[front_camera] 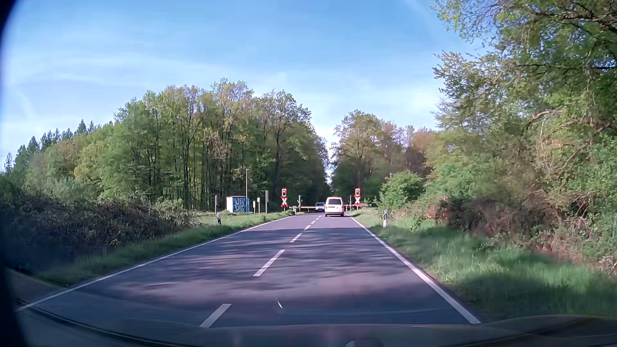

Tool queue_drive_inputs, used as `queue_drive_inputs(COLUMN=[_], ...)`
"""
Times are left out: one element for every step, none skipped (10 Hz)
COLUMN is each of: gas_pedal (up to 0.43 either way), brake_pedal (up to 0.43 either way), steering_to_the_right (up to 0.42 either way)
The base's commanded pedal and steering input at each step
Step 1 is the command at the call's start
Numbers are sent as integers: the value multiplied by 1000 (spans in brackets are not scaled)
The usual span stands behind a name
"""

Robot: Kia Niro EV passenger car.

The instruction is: Follow the waypoints while adhering to traffic rules and regulations

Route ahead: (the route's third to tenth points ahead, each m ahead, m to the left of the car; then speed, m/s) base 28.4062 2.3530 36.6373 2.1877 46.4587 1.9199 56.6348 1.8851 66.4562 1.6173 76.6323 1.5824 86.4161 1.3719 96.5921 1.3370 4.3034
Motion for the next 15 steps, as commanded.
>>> queue_drive_inputs(gas_pedal=[0, 0, 0, 0, 0, 0, 0, 0, 0, 0, 0, 0, 0, 0, 0], brake_pedal=[0, 0, 0, 0, 0, 0, 0, 0, 0, 0, 0, 0, 0, 0, 0], steering_to_the_right=[-2, -2, -2, -1, -2, -2, -1, -1, -1, -1, -1, -1, -1, -1, -1])
